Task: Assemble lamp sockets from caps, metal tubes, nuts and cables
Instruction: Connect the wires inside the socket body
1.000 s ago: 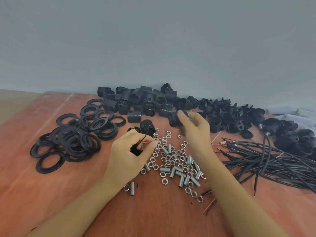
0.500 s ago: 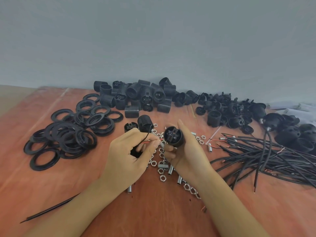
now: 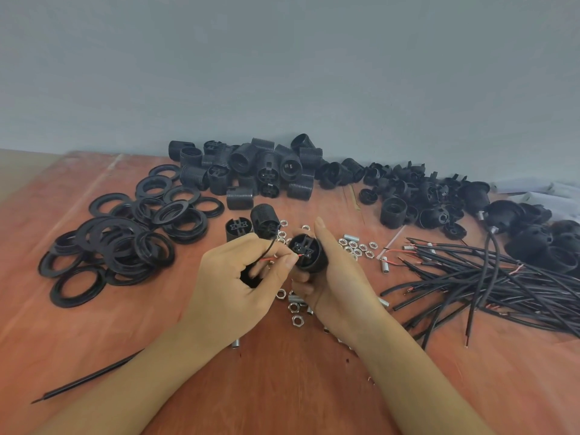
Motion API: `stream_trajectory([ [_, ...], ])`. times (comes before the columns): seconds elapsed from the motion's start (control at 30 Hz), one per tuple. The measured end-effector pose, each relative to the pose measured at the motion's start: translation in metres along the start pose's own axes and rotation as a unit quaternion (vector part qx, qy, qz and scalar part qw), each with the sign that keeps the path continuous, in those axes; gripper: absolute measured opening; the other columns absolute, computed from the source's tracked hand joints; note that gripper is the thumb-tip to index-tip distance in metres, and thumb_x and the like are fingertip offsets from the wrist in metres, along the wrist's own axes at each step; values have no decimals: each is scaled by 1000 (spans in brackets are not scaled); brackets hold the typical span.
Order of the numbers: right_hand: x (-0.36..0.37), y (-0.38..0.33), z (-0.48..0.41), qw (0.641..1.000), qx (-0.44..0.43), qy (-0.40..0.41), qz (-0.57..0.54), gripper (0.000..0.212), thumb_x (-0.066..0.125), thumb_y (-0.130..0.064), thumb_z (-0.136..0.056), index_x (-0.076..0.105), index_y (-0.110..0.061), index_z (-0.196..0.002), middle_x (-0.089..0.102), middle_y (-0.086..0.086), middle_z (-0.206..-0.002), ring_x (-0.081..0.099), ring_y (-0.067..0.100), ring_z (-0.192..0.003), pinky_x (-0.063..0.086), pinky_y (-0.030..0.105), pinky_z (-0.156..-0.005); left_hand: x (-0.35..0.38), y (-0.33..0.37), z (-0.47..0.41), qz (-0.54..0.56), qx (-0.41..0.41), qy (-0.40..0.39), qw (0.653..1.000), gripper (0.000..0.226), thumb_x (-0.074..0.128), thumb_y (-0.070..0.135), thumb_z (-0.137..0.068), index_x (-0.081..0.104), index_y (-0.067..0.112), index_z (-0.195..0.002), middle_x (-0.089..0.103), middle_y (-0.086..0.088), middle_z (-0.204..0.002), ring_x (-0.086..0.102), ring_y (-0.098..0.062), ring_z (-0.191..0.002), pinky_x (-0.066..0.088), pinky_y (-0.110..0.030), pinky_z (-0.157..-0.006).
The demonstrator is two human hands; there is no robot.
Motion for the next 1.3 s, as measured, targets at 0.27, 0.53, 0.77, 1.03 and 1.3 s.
stream_trajectory([
  [0.27,1,1,2,999,-29,31,25,31,60,-47,-88,75,-20,-86,58,-1,-66,46,10,-51,37,20,-45,2,-4,1,-1,9,-3,1000,5,70,16,-83,73,16,-80,39,11,-55,47,-11,-54,39,-14,-57],
  [0.53,2,1,5,980,-127,94,122,39,58,-55,-79,66,-19,-91,61,-7,-72,56,12,-69,48,26,-62,2,-8,0,-9,-6,-9,1000,7,69,19,-84,73,16,-79,40,6,-53,48,-13,-53,40,-18,-55],
  [0.77,3,2,8,946,-223,88,218,29,50,-51,-89,55,-23,-96,51,-14,-70,48,5,-68,47,25,-68,3,-11,0,1,-8,-20,1000,6,69,20,-84,73,16,-80,40,8,-53,50,-11,-54,37,-10,-57],
  [1.03,3,7,7,917,-292,83,258,9,45,-33,-102,50,-28,-98,50,-14,-81,47,2,-71,43,27,-72,4,-14,0,-5,-24,-7,1000,5,69,19,-84,70,17,-79,41,7,-53,51,-15,-55,38,-11,-55],
  [1.3,4,9,12,896,-338,60,282,8,44,-32,-97,48,-31,-105,50,6,-99,49,6,-81,44,21,-75,6,-21,-1,128,-150,-41,979,14,69,12,-88,69,16,-75,36,7,-50,44,-2,-40,37,-7,-43],
])
Point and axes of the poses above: each hand's wrist, its own z-axis away from the middle knuckle, its own x-axis out of the palm, y = z × x, the point moved 2 cm from there along -z, towards the middle knuckle
